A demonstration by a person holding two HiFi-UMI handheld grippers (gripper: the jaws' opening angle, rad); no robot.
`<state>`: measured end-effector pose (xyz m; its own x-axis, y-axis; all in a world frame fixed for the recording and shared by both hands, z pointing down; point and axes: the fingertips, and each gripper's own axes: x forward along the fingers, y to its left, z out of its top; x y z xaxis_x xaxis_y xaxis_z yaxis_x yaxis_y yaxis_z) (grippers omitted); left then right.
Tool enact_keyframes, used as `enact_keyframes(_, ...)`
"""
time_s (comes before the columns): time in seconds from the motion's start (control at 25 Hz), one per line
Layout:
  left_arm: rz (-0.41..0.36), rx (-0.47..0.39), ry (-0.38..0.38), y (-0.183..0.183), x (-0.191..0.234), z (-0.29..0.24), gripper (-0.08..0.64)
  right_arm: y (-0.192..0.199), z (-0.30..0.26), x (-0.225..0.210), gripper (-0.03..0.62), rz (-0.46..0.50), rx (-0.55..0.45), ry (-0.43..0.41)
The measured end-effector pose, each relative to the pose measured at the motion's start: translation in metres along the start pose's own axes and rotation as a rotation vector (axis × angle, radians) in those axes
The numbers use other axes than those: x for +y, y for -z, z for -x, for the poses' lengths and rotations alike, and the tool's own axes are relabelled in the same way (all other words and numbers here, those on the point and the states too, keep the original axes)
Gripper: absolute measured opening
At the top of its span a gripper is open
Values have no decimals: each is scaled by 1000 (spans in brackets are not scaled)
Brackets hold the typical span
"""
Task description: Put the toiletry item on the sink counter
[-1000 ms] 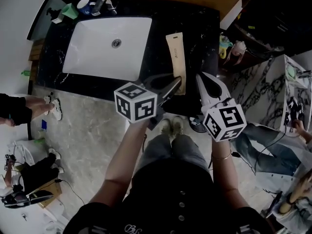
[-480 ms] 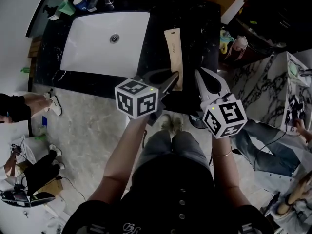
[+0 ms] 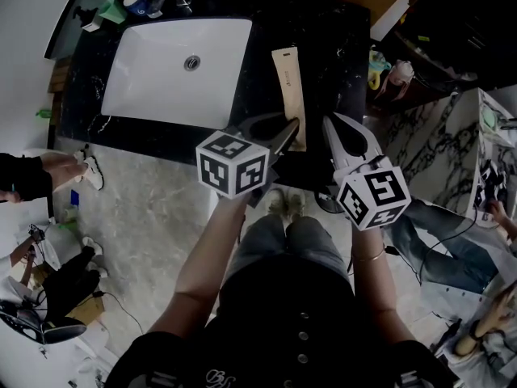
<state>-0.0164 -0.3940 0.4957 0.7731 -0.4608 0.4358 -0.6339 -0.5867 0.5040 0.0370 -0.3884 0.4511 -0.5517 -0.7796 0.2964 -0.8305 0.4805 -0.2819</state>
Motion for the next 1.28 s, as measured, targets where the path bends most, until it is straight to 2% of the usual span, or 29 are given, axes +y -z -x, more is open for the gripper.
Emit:
enact_keyframes(0.32, -113, 49, -63, 5, 5, -2, 87, 3, 0, 2, 5, -6, 6, -5)
enact_keyframes(0.64, -118, 45, -77, 5, 6, -2, 112, 0, 2, 1, 5, -7, -1, -5)
enact_keyframes(0.96, -121, -8, -83, -7, 4, 7, 115, -5, 4, 7, 5, 8, -14, -7)
enact_keyframes(1.28, -163, -94, -39, -32, -19, 28, 114, -23, 15, 22, 5, 43, -49, -5)
